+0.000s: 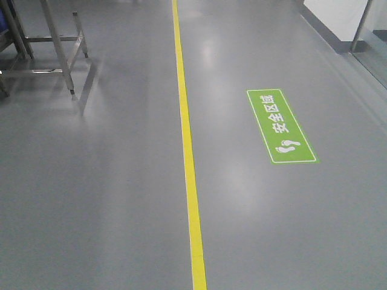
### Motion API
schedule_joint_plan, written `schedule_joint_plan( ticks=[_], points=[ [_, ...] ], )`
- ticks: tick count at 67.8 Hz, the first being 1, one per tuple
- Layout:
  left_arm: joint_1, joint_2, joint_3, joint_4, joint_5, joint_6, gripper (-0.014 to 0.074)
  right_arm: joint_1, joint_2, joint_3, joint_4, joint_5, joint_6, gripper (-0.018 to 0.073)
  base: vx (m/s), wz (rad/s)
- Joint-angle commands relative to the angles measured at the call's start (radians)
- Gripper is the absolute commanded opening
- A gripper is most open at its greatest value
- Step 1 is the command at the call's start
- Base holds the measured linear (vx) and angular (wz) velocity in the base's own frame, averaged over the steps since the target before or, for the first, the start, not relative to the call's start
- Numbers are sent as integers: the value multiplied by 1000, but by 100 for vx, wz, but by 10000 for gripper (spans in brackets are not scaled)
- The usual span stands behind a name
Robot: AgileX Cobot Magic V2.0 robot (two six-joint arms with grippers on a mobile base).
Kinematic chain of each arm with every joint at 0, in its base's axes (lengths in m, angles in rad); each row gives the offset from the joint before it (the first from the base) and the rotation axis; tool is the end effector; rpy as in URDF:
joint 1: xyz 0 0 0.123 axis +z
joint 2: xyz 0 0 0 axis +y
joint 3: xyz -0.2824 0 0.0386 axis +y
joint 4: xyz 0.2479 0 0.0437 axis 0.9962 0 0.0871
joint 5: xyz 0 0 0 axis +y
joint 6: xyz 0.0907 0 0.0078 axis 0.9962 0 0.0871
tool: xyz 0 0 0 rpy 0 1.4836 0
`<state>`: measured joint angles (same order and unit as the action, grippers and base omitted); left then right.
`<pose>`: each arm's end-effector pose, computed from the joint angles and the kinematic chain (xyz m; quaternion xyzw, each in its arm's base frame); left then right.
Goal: Pour parts from conveyor to right shelf
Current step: 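Drive along the aisle beside the yellow floor line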
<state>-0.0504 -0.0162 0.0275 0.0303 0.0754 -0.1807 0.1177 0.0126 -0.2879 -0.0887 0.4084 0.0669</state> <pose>0.0564 -0.0026 0.1978 -0.0362 0.7060 -0.0701 0.7038 0.0358 0.0010 0.2704 -0.0356 0.7218 0.0229 0.6908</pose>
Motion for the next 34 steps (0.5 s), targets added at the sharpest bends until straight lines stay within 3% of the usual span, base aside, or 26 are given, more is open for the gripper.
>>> schedule_joint_plan(
  ticks=[1, 34],
  points=[
    [-3, -7, 22, -9, -75, -4, -6, -6, 14, -25, -7, -82, -7, -4, 70, 4],
    [-3, -7, 22, -9, -75, -4, -6, -6, 14, -25, -6, -82, -7, -4, 72, 16]
  ],
)
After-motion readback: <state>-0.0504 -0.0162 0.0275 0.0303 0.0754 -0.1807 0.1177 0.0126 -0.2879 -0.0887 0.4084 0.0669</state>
